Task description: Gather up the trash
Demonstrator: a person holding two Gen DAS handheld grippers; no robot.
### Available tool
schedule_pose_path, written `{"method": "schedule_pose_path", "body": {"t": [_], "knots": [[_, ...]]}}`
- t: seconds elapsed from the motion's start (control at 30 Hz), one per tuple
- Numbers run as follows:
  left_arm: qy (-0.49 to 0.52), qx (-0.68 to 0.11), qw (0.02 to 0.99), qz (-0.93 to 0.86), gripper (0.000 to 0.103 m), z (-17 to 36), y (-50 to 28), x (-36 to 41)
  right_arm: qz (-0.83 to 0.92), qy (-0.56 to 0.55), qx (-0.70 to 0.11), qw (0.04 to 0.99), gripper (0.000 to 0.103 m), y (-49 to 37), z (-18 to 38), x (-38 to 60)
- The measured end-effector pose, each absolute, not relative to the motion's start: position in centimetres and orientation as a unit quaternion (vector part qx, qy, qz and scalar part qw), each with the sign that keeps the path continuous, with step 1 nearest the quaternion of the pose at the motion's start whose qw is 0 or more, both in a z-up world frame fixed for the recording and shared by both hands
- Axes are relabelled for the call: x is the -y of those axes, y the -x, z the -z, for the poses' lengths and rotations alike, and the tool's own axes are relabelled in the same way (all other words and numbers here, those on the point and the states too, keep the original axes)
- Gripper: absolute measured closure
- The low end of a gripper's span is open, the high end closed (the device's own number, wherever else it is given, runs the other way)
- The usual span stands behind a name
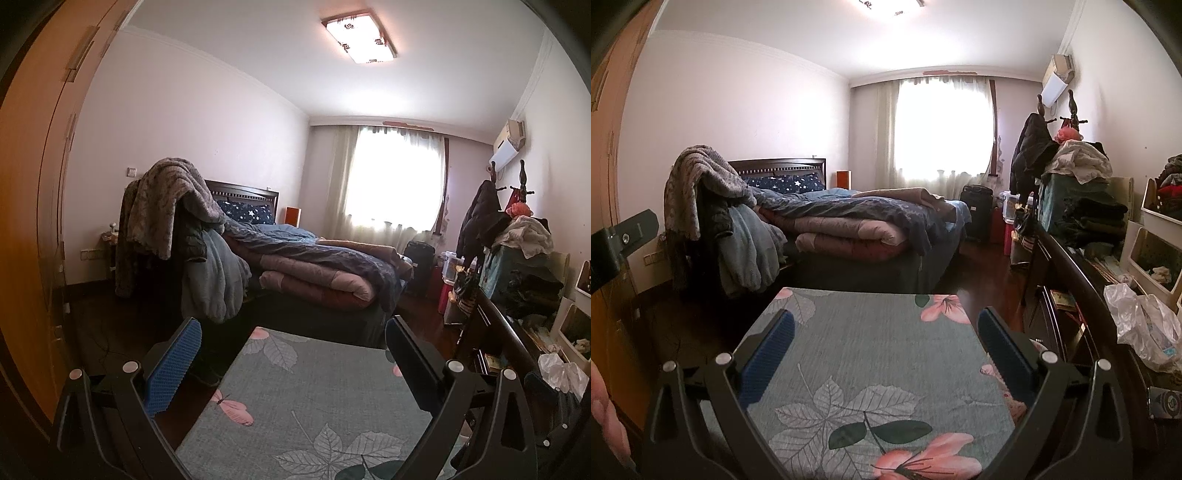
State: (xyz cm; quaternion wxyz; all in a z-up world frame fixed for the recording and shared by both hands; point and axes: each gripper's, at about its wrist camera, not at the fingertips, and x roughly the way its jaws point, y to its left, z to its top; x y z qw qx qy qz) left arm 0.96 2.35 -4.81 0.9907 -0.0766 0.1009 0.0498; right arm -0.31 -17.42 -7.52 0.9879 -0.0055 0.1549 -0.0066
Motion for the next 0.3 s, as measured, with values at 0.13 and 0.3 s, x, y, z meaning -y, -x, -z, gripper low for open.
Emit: {"method": "schedule_pose_path", "body": {"t": [0.13,0.3], "knots": [[0.085,-0.106,0.99,-0.047,0.004,4.4,-1.0,-2.8,0.012,0.003,-0.153,0.988,0.004,0.4,7.5,17.8],[0.086,-0.106,0.989,-0.049,0.004,4.3,-1.1,-3.0,0.022,-0.004,-0.148,0.989,0.004,0.5,7.2,18.5]]}}
